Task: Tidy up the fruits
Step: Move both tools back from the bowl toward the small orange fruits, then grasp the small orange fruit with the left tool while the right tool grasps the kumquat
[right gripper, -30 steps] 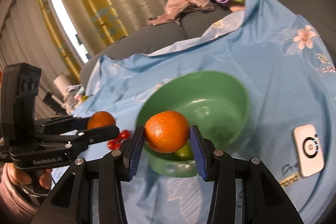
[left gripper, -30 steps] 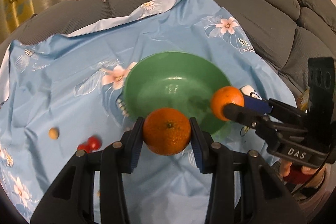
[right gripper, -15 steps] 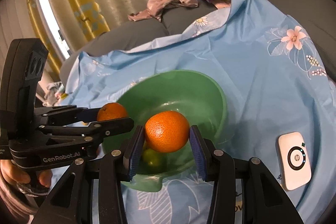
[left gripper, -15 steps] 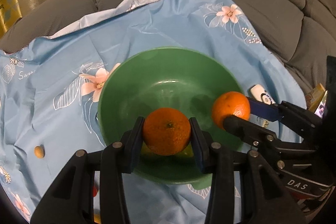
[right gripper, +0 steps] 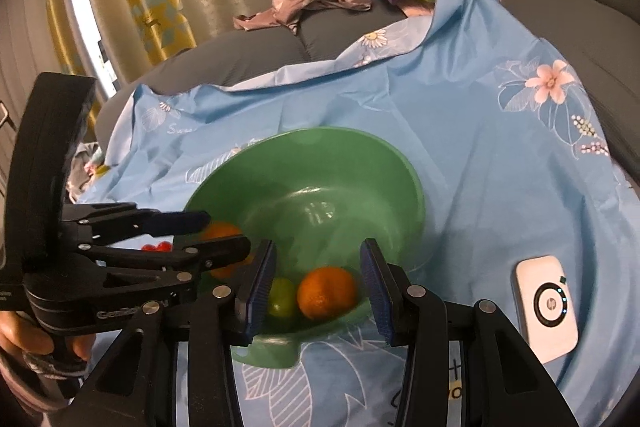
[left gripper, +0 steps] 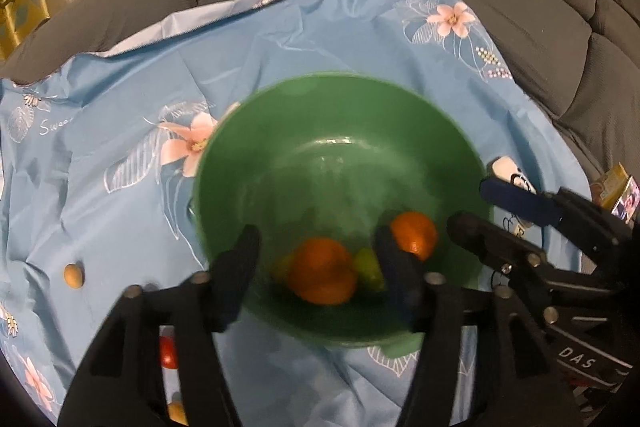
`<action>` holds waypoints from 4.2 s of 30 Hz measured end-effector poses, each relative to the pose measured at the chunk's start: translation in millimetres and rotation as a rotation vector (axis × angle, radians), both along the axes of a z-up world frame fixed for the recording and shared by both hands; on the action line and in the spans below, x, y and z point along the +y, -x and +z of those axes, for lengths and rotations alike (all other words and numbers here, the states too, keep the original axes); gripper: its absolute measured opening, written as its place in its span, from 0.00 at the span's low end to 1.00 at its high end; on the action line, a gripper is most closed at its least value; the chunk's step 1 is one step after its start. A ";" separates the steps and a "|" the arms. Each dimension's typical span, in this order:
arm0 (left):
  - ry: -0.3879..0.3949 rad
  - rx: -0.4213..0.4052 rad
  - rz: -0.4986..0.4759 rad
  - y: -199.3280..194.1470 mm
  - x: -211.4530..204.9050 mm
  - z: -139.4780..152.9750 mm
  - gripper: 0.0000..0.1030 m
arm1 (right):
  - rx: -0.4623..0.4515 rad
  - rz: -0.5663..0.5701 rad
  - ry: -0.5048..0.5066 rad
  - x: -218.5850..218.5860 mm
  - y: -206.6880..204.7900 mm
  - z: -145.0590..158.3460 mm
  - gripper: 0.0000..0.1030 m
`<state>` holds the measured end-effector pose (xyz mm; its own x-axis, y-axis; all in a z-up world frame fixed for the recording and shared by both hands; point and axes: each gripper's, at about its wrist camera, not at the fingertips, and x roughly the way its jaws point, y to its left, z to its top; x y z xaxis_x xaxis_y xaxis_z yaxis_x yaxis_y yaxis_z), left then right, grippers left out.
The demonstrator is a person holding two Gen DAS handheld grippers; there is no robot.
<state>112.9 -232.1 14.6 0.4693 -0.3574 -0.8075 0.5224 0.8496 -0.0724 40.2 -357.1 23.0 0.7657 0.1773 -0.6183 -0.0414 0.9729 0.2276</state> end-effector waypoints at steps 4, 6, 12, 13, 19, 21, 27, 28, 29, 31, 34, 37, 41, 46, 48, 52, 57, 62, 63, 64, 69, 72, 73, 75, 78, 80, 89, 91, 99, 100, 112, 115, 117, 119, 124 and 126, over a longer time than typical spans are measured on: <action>0.010 -0.019 0.022 7.6 10.0 9.6 0.68 | -0.008 0.000 -0.014 1.7 5.9 2.7 0.44; 0.020 -0.034 0.036 16.1 20.2 15.6 0.69 | -0.020 0.010 -0.024 3.6 10.6 4.6 0.44; 0.020 -0.058 0.115 42.8 64.4 25.4 0.77 | -0.032 0.062 -0.054 14.5 22.9 9.3 0.44; 0.014 -0.061 0.133 47.9 73.1 25.9 0.79 | -0.033 0.068 -0.055 16.4 24.6 9.7 0.44; 0.032 -0.044 0.237 74.6 121.2 25.6 0.89 | -0.035 0.130 -0.073 32.1 38.6 16.0 0.44; 0.034 -0.051 0.265 85.5 133.2 26.2 0.91 | -0.036 0.157 -0.074 38.9 44.3 18.2 0.44; 0.040 -0.051 0.334 109.5 170.9 20.2 0.94 | -0.011 0.234 -0.062 66.4 51.7 18.4 0.48; 0.039 -0.046 0.343 112.8 176.4 17.0 0.94 | -0.005 0.246 -0.064 70.1 51.8 17.9 0.48; 0.041 -0.038 0.349 115.7 180.7 14.0 0.94 | 0.003 0.263 -0.067 76.2 52.6 16.8 0.48; 0.050 -0.019 0.352 120.6 189.2 7.0 0.94 | 0.016 0.288 -0.068 85.7 52.9 14.5 0.48; 0.046 -0.003 0.357 128.6 196.8 -3.1 0.94 | 0.039 0.337 -0.054 105.1 53.6 10.0 0.48; 0.055 0.012 0.359 134.2 203.2 -9.9 0.93 | 0.060 0.380 -0.039 121.4 53.4 6.2 0.48; 0.073 0.033 0.366 136.1 209.7 -17.3 0.93 | 0.086 0.408 -0.016 137.2 51.0 1.1 0.48; 0.092 0.046 0.346 127.2 204.8 -24.8 0.85 | 0.103 0.396 -0.015 137.8 46.2 -3.7 0.48; 0.093 0.042 0.327 122.5 198.3 -27.6 0.83 | 0.114 0.389 -0.020 135.4 44.3 -7.2 0.48; 0.101 0.069 0.288 103.8 183.1 -39.7 0.72 | 0.129 0.382 -0.017 134.0 40.6 -12.6 0.48; 0.091 0.094 0.249 83.4 166.4 -55.2 0.57 | 0.143 0.381 -0.019 132.6 32.6 -18.8 0.48; 0.063 0.120 0.250 67.4 160.5 -72.3 0.43 | 0.160 0.390 -0.024 131.6 25.4 -26.0 0.48; 0.062 0.125 0.251 65.4 160.2 -74.6 0.42 | 0.164 0.391 -0.026 131.5 23.5 -27.5 0.48; 0.059 0.125 0.252 63.9 160.4 -76.5 0.41 | 0.166 0.392 -0.027 131.2 22.3 -28.5 0.48; 0.047 0.107 0.243 61.7 160.8 -79.6 0.27 | 0.179 0.393 -0.034 132.1 14.5 -33.5 0.48; 0.060 0.104 0.245 61.4 163.9 -79.6 0.27 | 0.187 0.398 -0.030 134.7 12.3 -36.3 0.48; 0.064 0.105 0.248 61.3 165.6 -79.5 0.27 | 0.190 0.401 -0.028 136.2 11.7 -37.1 0.48; 0.068 0.105 0.264 61.8 172.5 -78.6 0.27 | 0.197 0.406 -0.024 138.7 10.4 -38.7 0.48; 0.094 0.100 0.307 63.2 192.4 -73.0 0.27 | 0.203 0.411 -0.017 142.1 8.4 -40.8 0.48; 0.111 0.082 0.350 62.2 210.4 -66.4 0.27 | 0.209 0.415 -0.013 146.1 6.1 -42.0 0.48; 0.159 0.008 0.466 44.2 265.0 -42.8 0.27 | 0.175 0.501 0.039 201.1 -28.5 -36.0 0.48; 0.158 -0.007 0.476 37.3 271.7 -39.4 0.27 | 0.157 0.522 0.050 219.2 -48.8 -31.2 0.48; 0.179 -0.064 0.504 8.4 294.0 -26.1 0.27 | 0.178 0.529 0.127 275.8 -118.3 -39.5 0.48; 0.178 -0.064 0.505 7.0 295.0 -26.8 0.27 | 0.185 0.530 0.135 282.5 -126.0 -42.9 0.48; 0.177 -0.022 0.518 -5.5 309.2 -40.8 0.27 | 0.240 0.474 0.177 311.8 -166.1 -71.4 0.44; 0.173 -0.020 0.519 -5.9 308.4 -41.3 0.27 | 0.222 0.466 0.218 314.9 -165.3 -72.6 0.28; 0.170 -0.022 0.518 -5.9 307.9 -40.8 0.27 | 0.219 0.469 0.222 315.0 -163.4 -72.5 0.27; 0.166 -0.025 0.516 -4.9 307.3 -39.6 0.27 | 0.215 0.470 0.225 312.4 -159.6 -69.4 0.27; 0.157 -0.034 0.507 2.3 305.1 -35.3 0.27 | 0.188 0.488 0.202 301.5 -137.6 -51.8 0.27; 0.148 -0.035 0.499 6.8 302.1 -33.7 0.27 | 0.176 0.486 0.190 295.4 -126.9 -44.6 0.27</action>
